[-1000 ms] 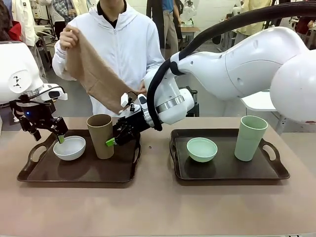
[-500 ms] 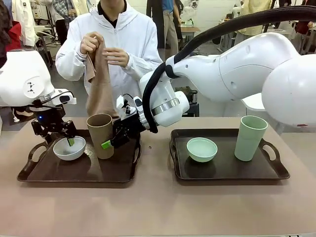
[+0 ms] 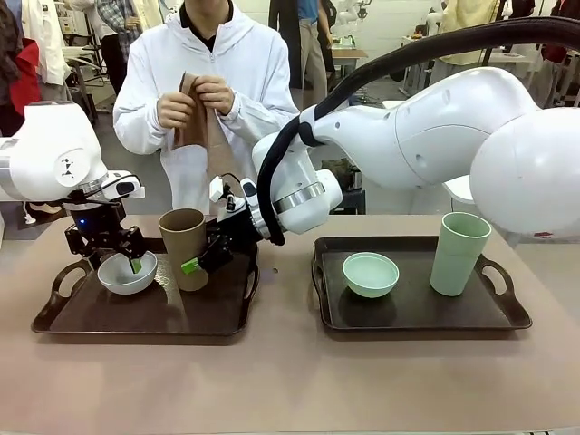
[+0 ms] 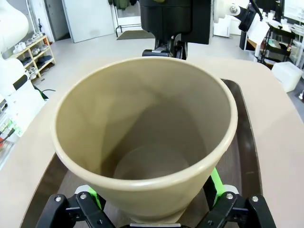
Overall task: Set up a tray with a mat and arrange the tableware.
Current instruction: Pick up the Picnic Bowl and Reusable plastic cup from the Handle tray in front of the human's position and hold them in the air.
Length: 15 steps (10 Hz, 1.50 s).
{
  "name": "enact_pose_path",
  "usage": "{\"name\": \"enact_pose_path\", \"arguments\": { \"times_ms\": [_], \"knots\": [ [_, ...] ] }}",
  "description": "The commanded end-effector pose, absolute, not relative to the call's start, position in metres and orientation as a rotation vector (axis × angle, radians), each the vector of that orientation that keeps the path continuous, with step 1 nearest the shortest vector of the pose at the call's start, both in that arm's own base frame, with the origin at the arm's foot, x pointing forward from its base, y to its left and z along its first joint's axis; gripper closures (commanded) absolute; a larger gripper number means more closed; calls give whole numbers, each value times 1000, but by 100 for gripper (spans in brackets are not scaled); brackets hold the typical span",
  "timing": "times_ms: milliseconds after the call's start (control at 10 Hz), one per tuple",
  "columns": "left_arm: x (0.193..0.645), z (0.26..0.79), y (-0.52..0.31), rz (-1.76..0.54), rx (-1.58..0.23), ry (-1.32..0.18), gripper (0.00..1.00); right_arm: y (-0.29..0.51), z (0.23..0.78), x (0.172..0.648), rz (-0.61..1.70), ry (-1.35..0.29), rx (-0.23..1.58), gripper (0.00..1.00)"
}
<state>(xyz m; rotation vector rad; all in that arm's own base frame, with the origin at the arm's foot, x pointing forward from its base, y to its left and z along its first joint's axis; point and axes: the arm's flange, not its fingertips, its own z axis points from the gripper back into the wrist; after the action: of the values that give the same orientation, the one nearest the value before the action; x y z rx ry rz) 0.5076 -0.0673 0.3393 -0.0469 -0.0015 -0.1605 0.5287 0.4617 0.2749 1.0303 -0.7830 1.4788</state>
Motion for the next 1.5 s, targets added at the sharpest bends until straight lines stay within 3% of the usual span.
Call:
{"name": "enact_pose_path", "arguments": {
  "times_ms": [0,100,200,300,400,500,600,700,800,900,1000,1100,1200,1400],
  "knots": [
    [510,341,-64,-120,-52,-11,0,465,275,532,1497,-791,1042,0],
    [506,345,-61,-114,-42,-13,56,464,275,532,1513,-791,1048,59],
    [502,350,-60,-103,-45,-22,57,464,275,532,1512,-795,1048,59],
    [495,356,-60,-93,-45,-19,100,464,275,532,1510,-792,1047,100],
    [490,364,-59,-82,-45,-24,100,464,275,533,1510,-792,1045,64],
    [487,368,-60,-77,-43,-23,100,463,275,533,1511,-790,1045,100],
    [486,368,-61,-79,-40,-20,81,463,274,532,1513,-791,1044,100],
    [487,366,-61,-81,-36,-10,90,463,274,532,1516,-795,1044,100],
    [489,364,-63,-80,-31,2,100,461,274,532,1516,-801,1045,76],
    [490,362,-63,-83,-24,9,100,461,274,533,1515,-803,1052,76],
    [491,359,-63,-91,-17,19,100,460,273,532,1517,-801,1061,100],
    [492,358,-63,-89,-19,27,100,460,273,533,1516,-802,1077,76],
    [491,357,-64,-87,-22,30,99,459,273,532,1519,-803,1083,100],
    [492,357,-65,-89,-17,29,100,459,273,532,1523,-803,1083,100]
  ]
}}
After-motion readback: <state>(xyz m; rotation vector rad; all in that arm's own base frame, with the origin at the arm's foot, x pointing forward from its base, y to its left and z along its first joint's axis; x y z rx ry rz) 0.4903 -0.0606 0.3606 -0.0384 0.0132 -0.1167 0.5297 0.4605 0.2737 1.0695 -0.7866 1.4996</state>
